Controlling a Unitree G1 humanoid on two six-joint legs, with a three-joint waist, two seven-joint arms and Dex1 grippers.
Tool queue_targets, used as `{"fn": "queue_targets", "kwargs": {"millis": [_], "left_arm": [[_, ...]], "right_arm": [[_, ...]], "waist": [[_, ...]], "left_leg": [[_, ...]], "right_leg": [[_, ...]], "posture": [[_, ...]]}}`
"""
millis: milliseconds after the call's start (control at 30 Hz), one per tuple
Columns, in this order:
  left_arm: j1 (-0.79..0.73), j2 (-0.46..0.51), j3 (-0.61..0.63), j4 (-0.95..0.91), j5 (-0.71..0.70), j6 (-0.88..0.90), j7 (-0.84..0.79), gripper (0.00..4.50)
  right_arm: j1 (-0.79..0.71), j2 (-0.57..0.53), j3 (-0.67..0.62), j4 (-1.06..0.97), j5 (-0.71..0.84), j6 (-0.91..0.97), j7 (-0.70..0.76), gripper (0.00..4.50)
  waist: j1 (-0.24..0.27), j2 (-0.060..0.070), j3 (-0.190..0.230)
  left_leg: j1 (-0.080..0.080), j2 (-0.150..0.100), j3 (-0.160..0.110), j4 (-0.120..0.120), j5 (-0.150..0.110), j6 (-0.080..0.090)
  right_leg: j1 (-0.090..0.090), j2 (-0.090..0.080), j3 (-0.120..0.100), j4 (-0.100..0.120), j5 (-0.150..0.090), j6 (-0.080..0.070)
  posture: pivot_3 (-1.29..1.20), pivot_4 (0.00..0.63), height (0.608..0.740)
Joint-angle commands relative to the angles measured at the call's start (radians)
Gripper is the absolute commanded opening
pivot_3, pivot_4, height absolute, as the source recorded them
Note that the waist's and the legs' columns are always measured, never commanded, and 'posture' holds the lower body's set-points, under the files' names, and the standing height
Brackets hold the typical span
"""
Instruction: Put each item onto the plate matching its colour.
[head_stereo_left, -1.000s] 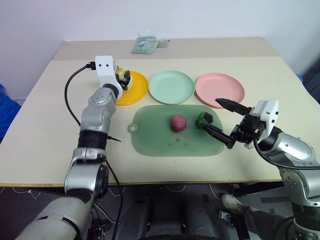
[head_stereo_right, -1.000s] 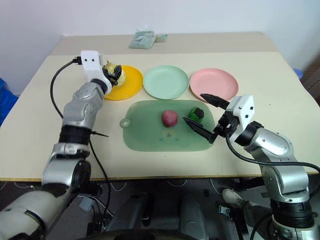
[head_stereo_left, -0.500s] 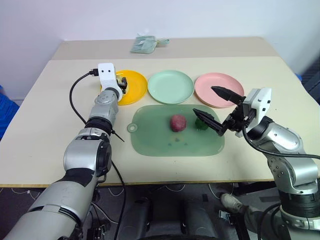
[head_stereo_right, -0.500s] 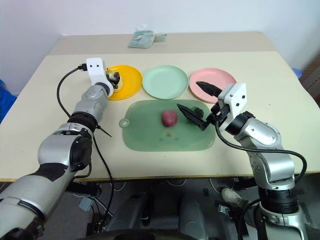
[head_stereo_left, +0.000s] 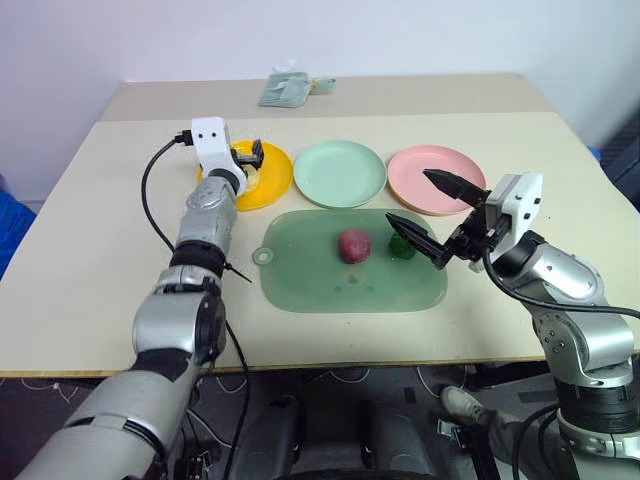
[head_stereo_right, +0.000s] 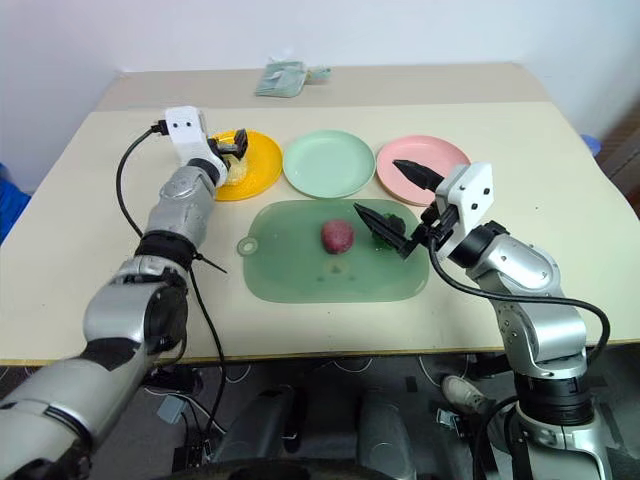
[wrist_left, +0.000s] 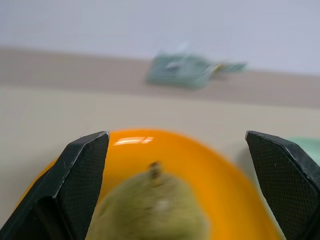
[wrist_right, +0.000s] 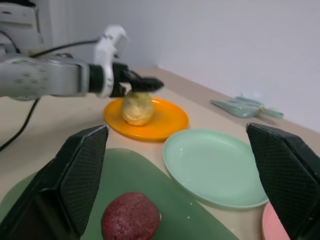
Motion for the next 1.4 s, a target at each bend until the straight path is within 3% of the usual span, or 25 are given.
{"fn": "queue_targets", "kwargs": {"millis": [33,167,300,433,600,700,967,1400], "left_arm": [[0.145,0.046,-0.058,-0.430,-0.078,0.179,-0.114,4.45],[0.298,0.147,-0.081,-0.734,-0.200,0.373,-0.264,4.45],[0.429,0.284,-0.055,-0.907,-0.322,0.482,-0.424,4.45],[0.601,0.395,-0.006,-0.993,-0.323,0.411,-0.531,4.45],[0.849,0.533,0.139,-0.957,-0.429,0.255,-0.916,4.45],[0.942,0.588,0.182,-0.931,-0.441,0.188,-1.067,4.45],[1.047,0.631,0.258,-0.981,-0.482,0.194,-1.126,4.45],[1.095,0.594,0.266,-1.068,-0.482,0.183,-1.061,4.45]], "right_arm": [[-0.006,0.003,-0.008,-0.047,0.004,0.009,-0.019,4.50],[0.006,0.004,0.000,-0.066,0.005,0.022,-0.028,4.50],[0.015,0.002,0.020,-0.066,-0.010,0.014,-0.017,4.50],[0.008,0.007,0.054,-0.043,-0.033,0.006,-0.006,4.50],[-0.066,0.028,0.155,0.034,-0.073,0.065,0.001,4.50],[-0.126,0.040,0.202,0.075,-0.089,0.135,-0.006,4.50],[-0.252,0.040,0.278,0.193,-0.128,0.254,0.035,4.50],[-0.301,0.055,0.322,0.310,-0.178,0.321,0.093,4.50]], "waist": [[-0.002,0.000,0.000],[-0.001,0.001,0.000],[0.003,0.002,-0.001],[0.001,0.002,-0.001],[-0.008,0.002,-0.001],[-0.002,0.002,-0.001],[0.004,0.002,-0.001],[-0.003,0.002,-0.001]], "left_leg": [[0.000,0.000,0.000,0.000,0.000,0.000],[0.000,0.001,0.000,0.000,0.000,0.001],[0.000,0.001,0.000,0.001,-0.001,0.001],[0.000,0.001,0.000,-0.001,-0.001,0.001],[0.001,0.002,0.000,-0.004,0.000,0.000],[0.001,0.002,0.000,-0.004,0.000,0.000],[0.001,0.002,0.000,-0.006,0.000,0.000],[0.001,0.002,0.000,-0.009,0.000,0.000]], "right_leg": [[0.000,0.000,0.000,0.000,0.000,0.000],[0.000,0.000,0.001,0.001,0.000,0.000],[0.000,0.000,0.001,0.001,0.000,-0.001],[0.000,-0.001,0.002,0.000,0.000,-0.001],[-0.001,-0.001,0.001,-0.002,-0.002,-0.006],[-0.001,-0.002,0.001,-0.002,-0.003,-0.008],[-0.002,-0.004,0.000,-0.003,-0.004,-0.010],[-0.003,-0.003,0.000,-0.003,-0.004,-0.009]], "posture": [[0.00,0.150,0.740],[0.00,0.150,0.740],[0.00,0.150,0.740],[0.00,0.150,0.740],[0.00,0.150,0.740],[0.00,0.150,0.740],[0.00,0.150,0.740],[0.00,0.150,0.740]]}}
